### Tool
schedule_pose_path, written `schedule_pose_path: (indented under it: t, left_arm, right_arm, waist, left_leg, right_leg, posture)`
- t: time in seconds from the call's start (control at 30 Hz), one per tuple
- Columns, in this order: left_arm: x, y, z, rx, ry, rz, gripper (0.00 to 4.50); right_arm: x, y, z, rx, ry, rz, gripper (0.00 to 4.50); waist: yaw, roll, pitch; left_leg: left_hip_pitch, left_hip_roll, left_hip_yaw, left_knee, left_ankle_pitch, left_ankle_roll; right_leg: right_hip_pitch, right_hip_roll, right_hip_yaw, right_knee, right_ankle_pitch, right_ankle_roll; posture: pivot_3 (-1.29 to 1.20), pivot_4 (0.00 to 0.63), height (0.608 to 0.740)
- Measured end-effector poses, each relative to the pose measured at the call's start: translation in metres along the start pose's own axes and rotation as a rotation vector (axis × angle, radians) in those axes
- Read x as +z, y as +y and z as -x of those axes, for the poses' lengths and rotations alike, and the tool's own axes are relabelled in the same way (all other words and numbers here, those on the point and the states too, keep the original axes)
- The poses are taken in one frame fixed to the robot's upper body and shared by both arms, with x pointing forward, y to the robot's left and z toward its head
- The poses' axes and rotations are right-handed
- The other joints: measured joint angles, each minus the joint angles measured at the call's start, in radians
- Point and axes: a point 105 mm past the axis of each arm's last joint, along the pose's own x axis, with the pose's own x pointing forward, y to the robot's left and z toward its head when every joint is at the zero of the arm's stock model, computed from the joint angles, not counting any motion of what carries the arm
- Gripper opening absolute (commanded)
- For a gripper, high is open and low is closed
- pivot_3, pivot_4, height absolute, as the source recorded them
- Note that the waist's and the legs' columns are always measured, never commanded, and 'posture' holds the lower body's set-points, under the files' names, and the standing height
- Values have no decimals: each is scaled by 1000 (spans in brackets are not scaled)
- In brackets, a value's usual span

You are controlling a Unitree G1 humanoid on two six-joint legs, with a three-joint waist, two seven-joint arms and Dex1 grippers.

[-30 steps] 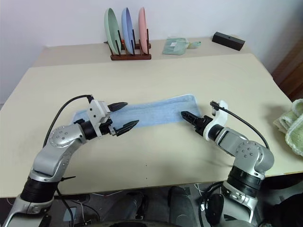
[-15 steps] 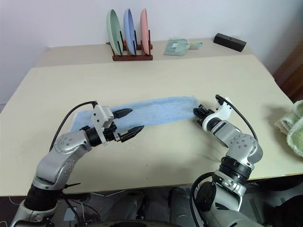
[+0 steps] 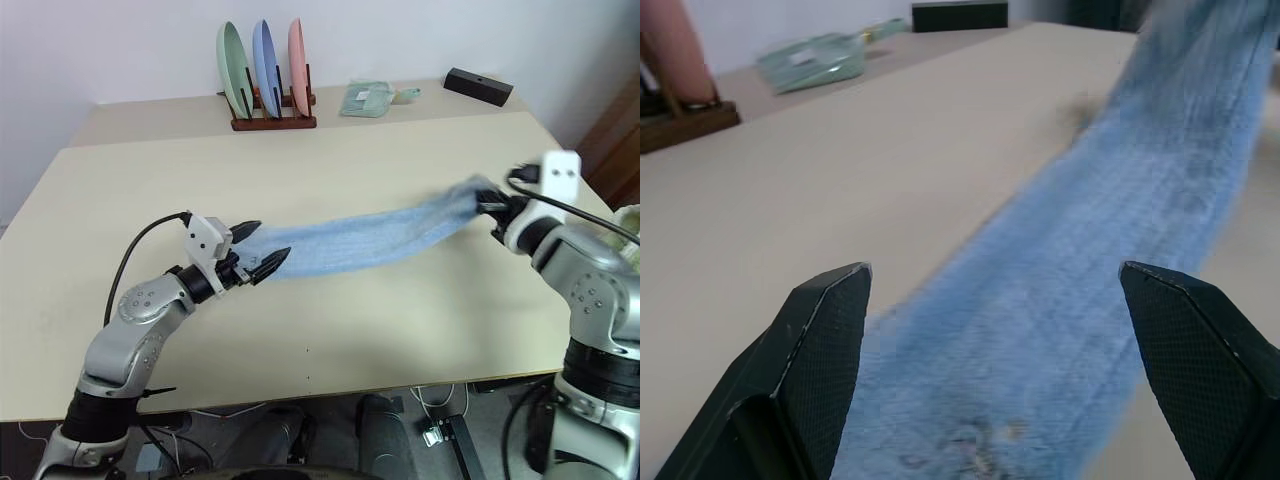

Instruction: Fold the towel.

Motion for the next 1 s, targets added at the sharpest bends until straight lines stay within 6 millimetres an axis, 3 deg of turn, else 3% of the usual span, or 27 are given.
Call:
schedule_pose_path:
  t: [0.17,0.27,0.5,0.63,0.77,0.93,1.0]
  left_arm:
    - [1,2,1,9,-4,-9,4074]
    - [-2,3,3,22,4,-3,4074]
    - [-8,2,14,58,20,9,4074]
    - [-12,3,18,73,31,12,4074]
    - [-12,4,19,83,35,14,4074]
    - [-19,11,33,152,57,51,4074]
    - [-24,14,40,185,67,89,4074]
  right_arm:
    - [-27,87,-26,370,66,264,30]
    - [-31,112,-37,438,53,295,30]
    - [-51,119,-46,461,113,346,30]
    - [-62,127,-40,539,138,344,1294]
    - [-60,128,-34,561,107,352,3325]
    - [-45,115,-11,598,33,369,3325]
    - [-38,106,-10,567,5,332,2765]
  waist:
    - [8,-3,-1]
    - [7,-3,-1]
    - [7,-3,-1]
    - [7,-3,-1]
    - [7,-3,-1]
    - [7,-3,0]
    - [6,-3,0]
  left_leg:
    - [-1,0,0,3,0,1]
    - [-1,-1,0,3,0,1]
    - [-1,0,0,2,-1,1]
    - [-1,-1,0,2,-1,1]
    - [-1,0,0,2,-1,1]
    - [-1,0,0,2,-1,2]
    - [0,0,0,2,-1,2]
  right_leg:
    - [1,0,0,-1,1,2]
    - [1,0,0,-2,2,2]
    - [0,0,0,-2,2,2]
    - [1,0,0,-3,2,2]
    - [1,0,0,-3,2,2]
    - [1,0,0,-3,2,2]
    - [2,0,0,-3,2,2]
  posture:
    - [0,150,740]
    - [0,150,740]
    - [0,150,740]
    - [0,150,740]
    - [0,150,740]
    - [0,150,740]
    - [0,150,740]
